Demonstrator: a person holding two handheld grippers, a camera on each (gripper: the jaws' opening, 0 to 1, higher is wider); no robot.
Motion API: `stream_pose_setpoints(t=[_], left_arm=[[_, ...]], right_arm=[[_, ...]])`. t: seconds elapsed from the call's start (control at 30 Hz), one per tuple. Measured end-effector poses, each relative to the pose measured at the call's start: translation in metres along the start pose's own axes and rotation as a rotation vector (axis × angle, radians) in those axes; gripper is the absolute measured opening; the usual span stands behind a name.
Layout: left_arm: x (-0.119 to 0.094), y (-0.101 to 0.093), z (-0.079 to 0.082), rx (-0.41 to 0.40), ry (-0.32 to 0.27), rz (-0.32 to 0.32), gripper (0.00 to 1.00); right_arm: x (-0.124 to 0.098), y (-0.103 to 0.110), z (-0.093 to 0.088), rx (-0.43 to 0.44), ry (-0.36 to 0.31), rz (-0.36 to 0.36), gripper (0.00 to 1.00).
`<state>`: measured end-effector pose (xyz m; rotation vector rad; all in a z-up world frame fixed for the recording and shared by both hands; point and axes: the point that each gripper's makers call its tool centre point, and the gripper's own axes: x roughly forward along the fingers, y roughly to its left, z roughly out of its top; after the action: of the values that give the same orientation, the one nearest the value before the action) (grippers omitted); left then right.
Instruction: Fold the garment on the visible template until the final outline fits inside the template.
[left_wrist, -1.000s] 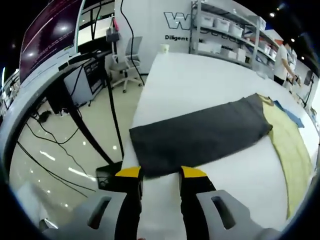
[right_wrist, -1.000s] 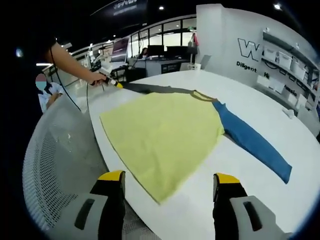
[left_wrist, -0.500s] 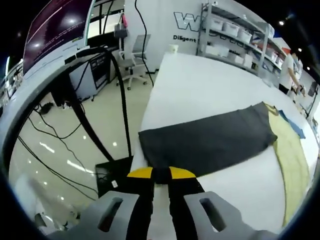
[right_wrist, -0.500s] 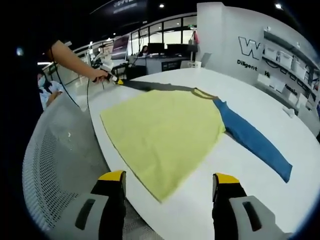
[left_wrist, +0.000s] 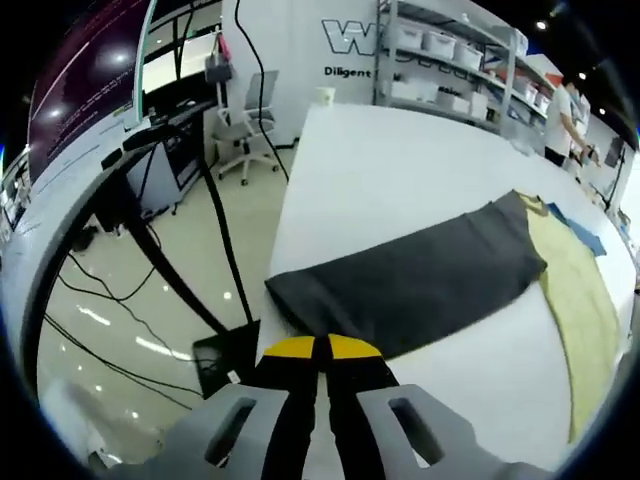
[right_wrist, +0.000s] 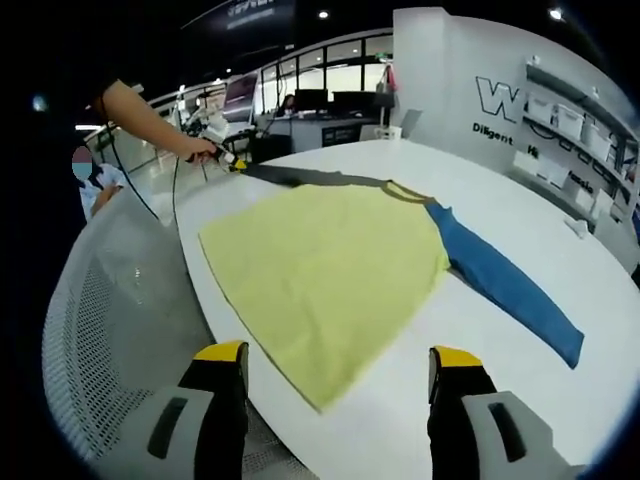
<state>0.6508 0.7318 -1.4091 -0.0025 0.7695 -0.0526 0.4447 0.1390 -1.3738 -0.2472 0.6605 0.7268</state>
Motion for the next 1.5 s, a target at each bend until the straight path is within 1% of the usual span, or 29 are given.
stream_pose_setpoints(t=[0.07, 0.17, 0.23, 0.37, 0.4, 0.43, 0.53, 0.6, 0.67, 0.77, 0.83, 0.87, 0.97, 1.2, 1.37, 1.5], left_arm=[[0.0, -0.002, 0.006, -0.02, -0.012, -0.017, 0.01], [-0.001, -0.01, 0.013, -0.126, -0.008, -0.058, 0.0], [-0.003, -0.01, 0.022, -0.099, -0.029, -0.058, 0.0], [-0.009, -0.02, 0.041, -0.091, -0.058, -0.086, 0.0], [-0.01, -0.021, 0.043, -0.088, -0.062, -0.089, 0.0], [-0.011, -0.023, 0.048, -0.083, -0.072, -0.093, 0.0], [-0.013, -0.028, 0.059, -0.082, -0.088, -0.114, 0.0], [-0.015, -0.033, 0.068, -0.078, -0.105, -0.134, 0.0], [-0.018, -0.042, 0.077, -0.069, -0.125, -0.169, 0.0], [-0.02, -0.049, 0.085, -0.053, -0.132, -0.179, 0.0], [-0.021, -0.053, 0.09, -0.048, -0.136, -0.189, 0.0], [-0.022, -0.055, 0.092, -0.049, -0.138, -0.194, 0.0], [-0.026, -0.061, 0.102, -0.046, -0.155, -0.207, 0.0], [-0.04, -0.085, 0.133, -0.019, -0.206, -0.253, 0.0], [-0.049, -0.102, 0.149, -0.009, -0.23, -0.289, 0.0], [-0.058, -0.119, 0.162, -0.005, -0.249, -0.325, 0.0]], right_arm=[[0.0, 0.0, 0.0, 0.002, -0.005, -0.002, 0.72], [0.001, 0.001, 0.001, 0.004, -0.009, 0.001, 0.72], [0.002, 0.002, 0.001, 0.001, -0.01, 0.004, 0.72], [0.003, 0.002, 0.002, -0.004, -0.019, 0.005, 0.71], [0.003, 0.002, 0.003, -0.004, -0.02, 0.005, 0.71], [0.003, 0.002, 0.003, -0.006, -0.022, 0.004, 0.71], [0.003, 0.001, 0.004, -0.006, -0.029, 0.001, 0.71], [0.002, 0.001, 0.005, -0.005, -0.036, 0.001, 0.72], [0.001, 0.0, 0.005, -0.003, -0.041, 0.0, 0.73], [-0.002, 0.0, 0.005, 0.011, -0.054, -0.003, 0.75], [-0.003, 0.002, 0.01, 0.065, -0.095, 0.008, 0.81], [-0.004, 0.001, 0.008, 0.06, -0.088, 0.005, 0.83], [-0.006, 0.002, 0.006, 0.045, -0.084, 0.002, 0.84], [-0.009, 0.001, 0.002, 0.061, -0.098, -0.005, 0.85], [-0.011, 0.002, 0.0, 0.066, -0.105, -0.011, 0.85], [-0.013, 0.001, -0.002, 0.07, -0.108, -0.022, 0.88]])
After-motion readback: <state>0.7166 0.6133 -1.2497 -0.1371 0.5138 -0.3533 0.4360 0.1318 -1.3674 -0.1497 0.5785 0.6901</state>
